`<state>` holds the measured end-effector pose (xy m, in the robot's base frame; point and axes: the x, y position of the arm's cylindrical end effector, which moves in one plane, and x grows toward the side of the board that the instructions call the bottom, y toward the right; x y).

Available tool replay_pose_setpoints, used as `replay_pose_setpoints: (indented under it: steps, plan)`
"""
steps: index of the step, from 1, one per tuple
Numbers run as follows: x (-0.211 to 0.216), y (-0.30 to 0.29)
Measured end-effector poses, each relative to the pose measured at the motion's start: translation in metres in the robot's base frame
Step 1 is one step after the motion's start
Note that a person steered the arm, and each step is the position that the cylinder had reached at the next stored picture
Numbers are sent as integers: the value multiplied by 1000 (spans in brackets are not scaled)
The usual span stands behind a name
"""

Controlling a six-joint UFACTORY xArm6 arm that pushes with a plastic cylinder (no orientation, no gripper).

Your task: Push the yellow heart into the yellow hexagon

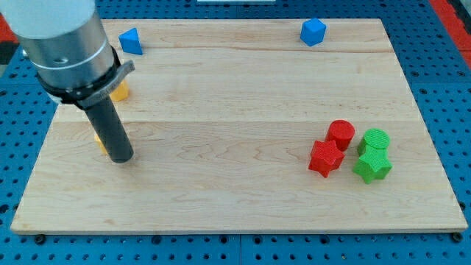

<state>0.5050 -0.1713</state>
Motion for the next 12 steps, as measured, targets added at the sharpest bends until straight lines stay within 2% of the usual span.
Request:
replay_pose_setpoints:
  steps: [1, 3, 10, 12]
  plan:
    - [-14, -12]
    - [-6, -50]
    - [-140, -48]
    - [-150, -59]
